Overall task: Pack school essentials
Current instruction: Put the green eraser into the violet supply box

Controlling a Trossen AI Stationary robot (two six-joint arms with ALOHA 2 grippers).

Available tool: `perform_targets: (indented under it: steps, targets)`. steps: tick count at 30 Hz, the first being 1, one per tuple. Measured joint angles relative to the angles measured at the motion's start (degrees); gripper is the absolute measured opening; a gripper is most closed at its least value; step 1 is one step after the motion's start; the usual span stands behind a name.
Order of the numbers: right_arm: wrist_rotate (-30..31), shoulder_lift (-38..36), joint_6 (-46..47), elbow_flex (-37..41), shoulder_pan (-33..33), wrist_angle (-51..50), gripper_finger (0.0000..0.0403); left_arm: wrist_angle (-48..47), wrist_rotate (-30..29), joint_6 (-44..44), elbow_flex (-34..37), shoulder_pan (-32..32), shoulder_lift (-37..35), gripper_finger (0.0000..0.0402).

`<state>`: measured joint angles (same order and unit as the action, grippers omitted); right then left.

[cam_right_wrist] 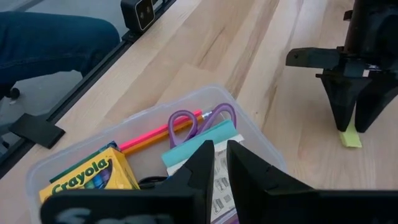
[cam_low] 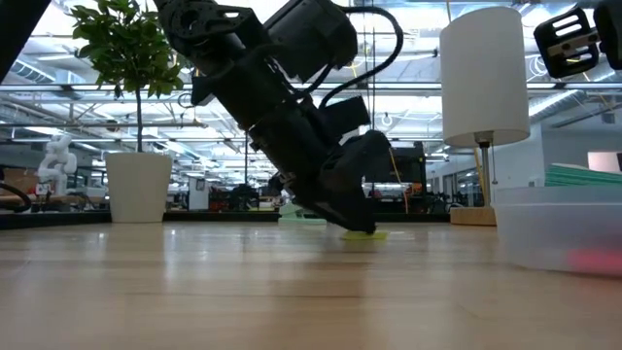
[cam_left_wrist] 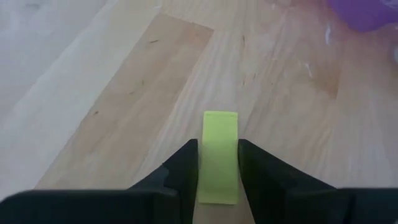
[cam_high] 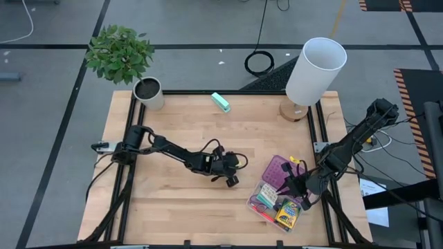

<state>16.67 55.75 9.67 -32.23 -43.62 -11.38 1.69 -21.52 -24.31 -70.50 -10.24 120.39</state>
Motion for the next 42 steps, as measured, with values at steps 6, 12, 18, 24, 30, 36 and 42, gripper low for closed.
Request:
perform_targets:
  steps: [6,12,18,24,30,36,42]
  targets:
    - [0.0,0.0,0.0,0.0,0.0,0.4,0.0036,0.2,0.8,0.1,-0.1,0.0,-0.3,0.0115]
    - [0.0,0.0,0.0,0.0,0.0,0.4,0.0036,-0.6,1.4,0.2,-0.1,0.0,-0.4,0.0116]
    - [0.0,0.0,0.0,0.0,0.0,0.4,0.0036,-0.6,1.0,1.1,-0.1,-0.2,-0.4,0.0157]
    - [0.0,0.0,0.0,0.0,0.0,0.4,0.0036,-0.8,-1.2,1.1,-0.1,-0.7,-0.4,0.0220]
    - [0.0,0.0,0.0,0.0,0.0,0.4,0.0036,-0.8,-2.7,0.9,-0.1,-1.0,-0.4,0.0238]
    - [0.0,0.0,-0.1,0.0,0.0,0.4,0.0036,-4.1,-1.3,-3.5,-0.2,-0.4,-0.4,0.0239]
    - [0.0,0.0,0.0,0.0,0.0,0.4,0.0036,-3.7,0.3,-4.1,-0.2,0.3,-0.1,0.0239]
